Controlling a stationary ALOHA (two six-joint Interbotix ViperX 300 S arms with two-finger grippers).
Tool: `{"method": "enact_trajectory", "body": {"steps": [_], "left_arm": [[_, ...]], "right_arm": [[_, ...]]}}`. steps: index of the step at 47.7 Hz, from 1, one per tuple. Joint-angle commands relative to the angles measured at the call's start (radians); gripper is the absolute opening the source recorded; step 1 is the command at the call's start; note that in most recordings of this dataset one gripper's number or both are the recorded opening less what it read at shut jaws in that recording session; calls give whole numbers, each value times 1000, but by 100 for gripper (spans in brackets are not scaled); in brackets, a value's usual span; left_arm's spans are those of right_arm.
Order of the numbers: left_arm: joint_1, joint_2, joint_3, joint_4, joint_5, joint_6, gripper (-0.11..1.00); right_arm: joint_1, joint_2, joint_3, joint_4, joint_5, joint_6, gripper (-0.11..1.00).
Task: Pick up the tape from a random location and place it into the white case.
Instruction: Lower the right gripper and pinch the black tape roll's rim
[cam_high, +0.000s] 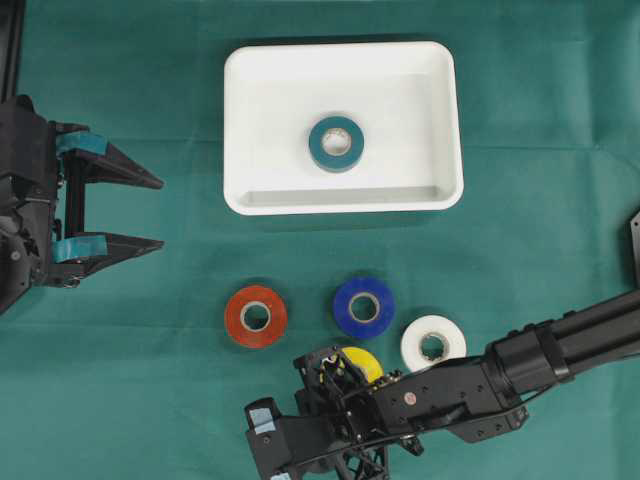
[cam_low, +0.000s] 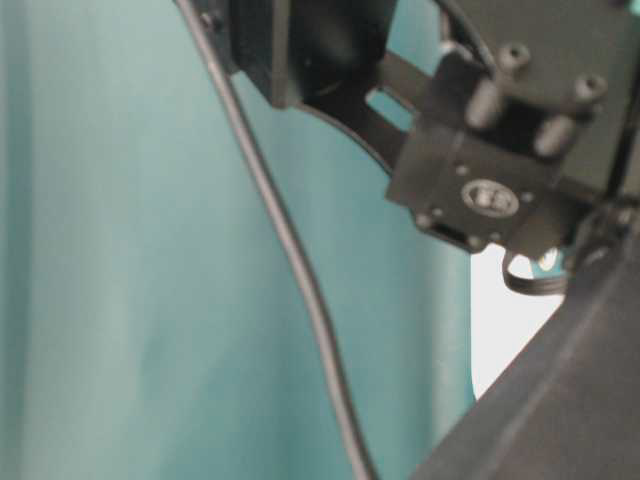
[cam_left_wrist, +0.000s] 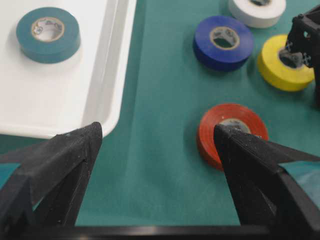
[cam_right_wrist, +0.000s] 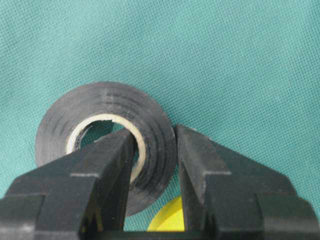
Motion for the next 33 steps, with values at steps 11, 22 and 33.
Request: {"method": "enact_trajectory", "body": {"steps": [11, 22, 33], "left_arm": [[-2, 2, -9, -2, -6, -2, 99], [-2, 2, -9, -2, -6, 0, 99], [-2, -3, -9, -2, -5, 0, 99]], "right_arm": [[-2, -52, -12, -2, 5, 2, 28], [-6, -138, -12, -5, 72, 2, 27], [-23, -261, -18, -6, 152, 11, 27]]}}
